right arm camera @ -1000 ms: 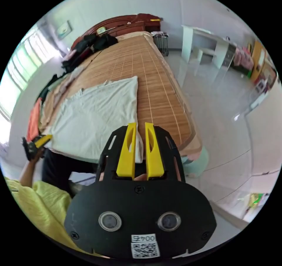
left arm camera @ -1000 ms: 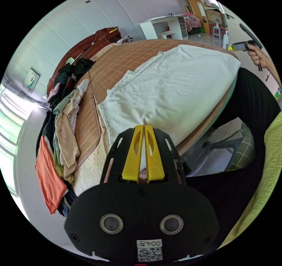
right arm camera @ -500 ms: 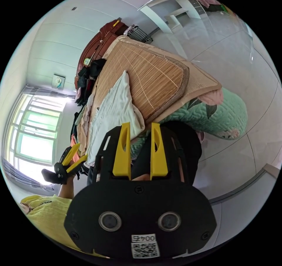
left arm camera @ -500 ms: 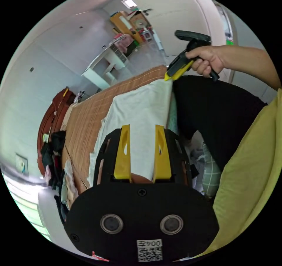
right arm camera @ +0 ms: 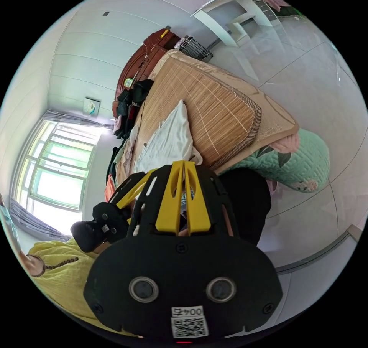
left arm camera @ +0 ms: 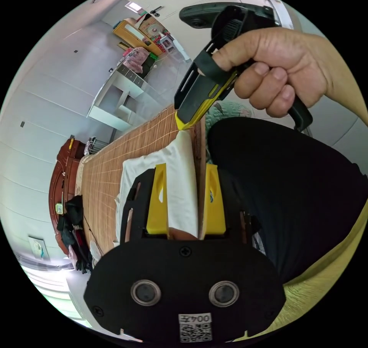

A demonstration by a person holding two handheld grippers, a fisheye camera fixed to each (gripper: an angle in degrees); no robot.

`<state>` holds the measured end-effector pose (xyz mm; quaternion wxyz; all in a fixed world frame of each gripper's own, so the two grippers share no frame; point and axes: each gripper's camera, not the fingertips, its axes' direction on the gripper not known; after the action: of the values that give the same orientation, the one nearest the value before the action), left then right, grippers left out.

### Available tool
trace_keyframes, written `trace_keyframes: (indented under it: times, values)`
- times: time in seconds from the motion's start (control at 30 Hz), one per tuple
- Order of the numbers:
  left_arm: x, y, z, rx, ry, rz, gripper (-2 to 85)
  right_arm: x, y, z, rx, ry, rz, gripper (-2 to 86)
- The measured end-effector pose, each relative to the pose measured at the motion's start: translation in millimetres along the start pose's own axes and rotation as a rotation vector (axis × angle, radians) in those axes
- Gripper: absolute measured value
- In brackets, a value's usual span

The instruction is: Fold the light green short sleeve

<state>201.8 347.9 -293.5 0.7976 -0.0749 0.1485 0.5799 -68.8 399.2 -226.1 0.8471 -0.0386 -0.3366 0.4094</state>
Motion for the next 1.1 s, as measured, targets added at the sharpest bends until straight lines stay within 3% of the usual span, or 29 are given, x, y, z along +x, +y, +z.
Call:
trace_keyframes:
  times: [0.3,0.43,0.6,0.73,1.1]
  values:
    - [-2,-45,22,-0.037,-0.066,-0.041,11.8,10,-20,-16,-0.014,-0.063,-0.069,-0.5]
    - [-27,-43,20,-0.032,-0.063,-0.184,3.9,20,-36,-26,-0.036,-0.046,-0.094,0.7]
    - [-56,-23,-2,0.035,-0.057,-0.295,2.5,54,-82,-41,-0.008,-0.154,-0.019,13.0]
    - [-79,-3,-18,0.056,-0.045,-0.367,2.2,77,-150,-4,-0.125,-0.320,0.057,17.9]
    - [-132,57,-52,0.120,-0.027,-0.499,2.2,64,-300,126,-0.398,-0.270,0.166,19.0]
